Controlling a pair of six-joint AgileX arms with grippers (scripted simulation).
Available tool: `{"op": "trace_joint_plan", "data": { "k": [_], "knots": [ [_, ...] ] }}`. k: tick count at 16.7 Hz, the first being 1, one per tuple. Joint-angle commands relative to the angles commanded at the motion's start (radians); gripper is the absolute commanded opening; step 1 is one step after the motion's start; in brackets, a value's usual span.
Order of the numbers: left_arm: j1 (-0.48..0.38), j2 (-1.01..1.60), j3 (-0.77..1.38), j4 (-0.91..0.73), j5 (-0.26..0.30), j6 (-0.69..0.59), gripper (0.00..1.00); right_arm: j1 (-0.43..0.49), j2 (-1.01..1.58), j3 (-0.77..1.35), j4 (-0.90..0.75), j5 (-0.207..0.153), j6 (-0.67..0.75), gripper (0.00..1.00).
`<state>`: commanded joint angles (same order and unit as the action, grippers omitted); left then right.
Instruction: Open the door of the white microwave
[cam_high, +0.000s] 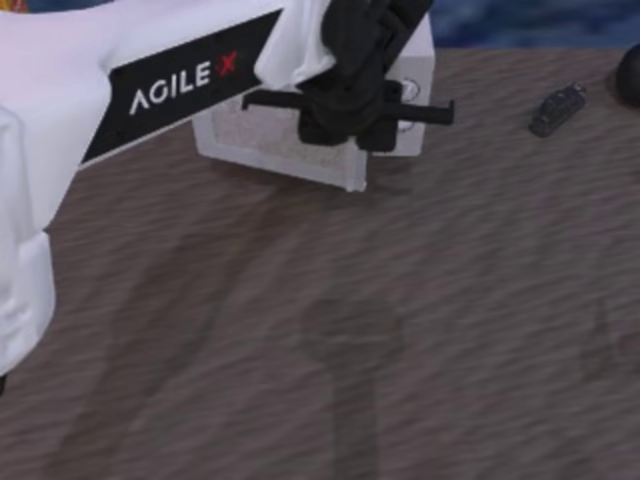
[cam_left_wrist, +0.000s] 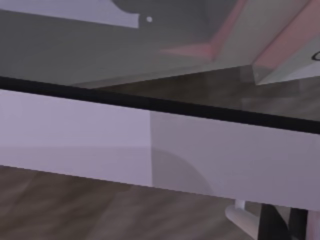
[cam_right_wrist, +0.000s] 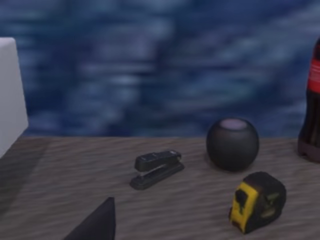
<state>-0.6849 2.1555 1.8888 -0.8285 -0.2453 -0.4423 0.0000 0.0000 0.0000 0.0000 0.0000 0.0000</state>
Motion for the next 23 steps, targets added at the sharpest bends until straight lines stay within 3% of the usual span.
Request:
{"op": "trace_joint_plan", "data": {
  "k": [8,15,23],
  "knots": [
    [-0.007,0.003,-0.006,0.003,0.006,-0.001,0.00,0.000,0.000,0.000,0.000,0.000,0.000,1.00],
    [0.013,-0.096,-0.150,0.076,0.053,0.104,0.00,0.000,0.000,0.000,0.000,0.000,0.000,1.00],
    [0.013,-0.098,-0.154,0.078,0.054,0.106,0.00,0.000,0.000,0.000,0.000,0.000,0.000,1.00]
  ]
}}
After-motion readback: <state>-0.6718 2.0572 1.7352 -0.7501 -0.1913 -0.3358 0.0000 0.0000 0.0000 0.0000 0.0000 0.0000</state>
